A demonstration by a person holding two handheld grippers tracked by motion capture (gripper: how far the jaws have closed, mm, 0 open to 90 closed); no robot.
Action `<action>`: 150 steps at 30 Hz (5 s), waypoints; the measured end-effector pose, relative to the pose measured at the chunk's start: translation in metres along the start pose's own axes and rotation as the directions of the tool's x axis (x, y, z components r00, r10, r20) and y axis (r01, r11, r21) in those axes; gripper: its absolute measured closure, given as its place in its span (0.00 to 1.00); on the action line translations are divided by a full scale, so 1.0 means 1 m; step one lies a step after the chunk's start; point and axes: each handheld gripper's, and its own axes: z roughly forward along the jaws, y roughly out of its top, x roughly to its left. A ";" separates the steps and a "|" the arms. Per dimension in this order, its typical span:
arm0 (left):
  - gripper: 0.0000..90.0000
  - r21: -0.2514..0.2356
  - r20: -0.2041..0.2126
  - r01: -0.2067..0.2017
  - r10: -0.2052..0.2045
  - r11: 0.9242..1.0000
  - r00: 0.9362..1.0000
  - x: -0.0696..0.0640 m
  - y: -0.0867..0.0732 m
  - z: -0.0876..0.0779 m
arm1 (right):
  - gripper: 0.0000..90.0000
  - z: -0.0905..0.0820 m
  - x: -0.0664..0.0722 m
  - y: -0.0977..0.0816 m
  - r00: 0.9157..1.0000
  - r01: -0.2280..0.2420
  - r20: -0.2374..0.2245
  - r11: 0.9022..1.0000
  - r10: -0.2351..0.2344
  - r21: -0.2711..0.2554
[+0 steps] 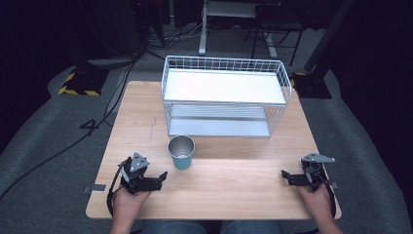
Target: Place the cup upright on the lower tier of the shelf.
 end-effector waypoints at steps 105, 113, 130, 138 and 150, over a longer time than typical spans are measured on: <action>0.25 -0.090 0.135 -0.054 0.066 0.995 0.989 -0.058 0.084 0.093 | 0.00 0.001 0.000 0.001 1.000 -0.001 0.004 1.000 0.001 -0.002; 0.25 -0.107 0.135 -0.024 0.039 0.994 0.990 -0.059 0.099 0.104 | 0.00 0.001 0.000 0.001 1.000 -0.001 0.004 1.000 0.001 -0.002; 0.25 -0.100 0.129 -0.012 0.025 0.995 0.991 -0.057 0.139 0.128 | 0.00 0.001 0.000 0.001 1.000 0.000 0.004 1.000 0.000 -0.002; 0.25 -0.099 0.124 0.004 0.008 0.995 0.992 -0.059 0.149 0.143 | 0.00 0.001 0.000 0.001 1.000 0.001 0.002 1.000 -0.001 -0.001; 0.25 -0.126 0.095 0.055 -0.043 0.991 0.995 -0.065 0.158 0.169 | 0.01 0.000 0.001 0.001 1.000 0.004 0.000 1.000 -0.004 -0.001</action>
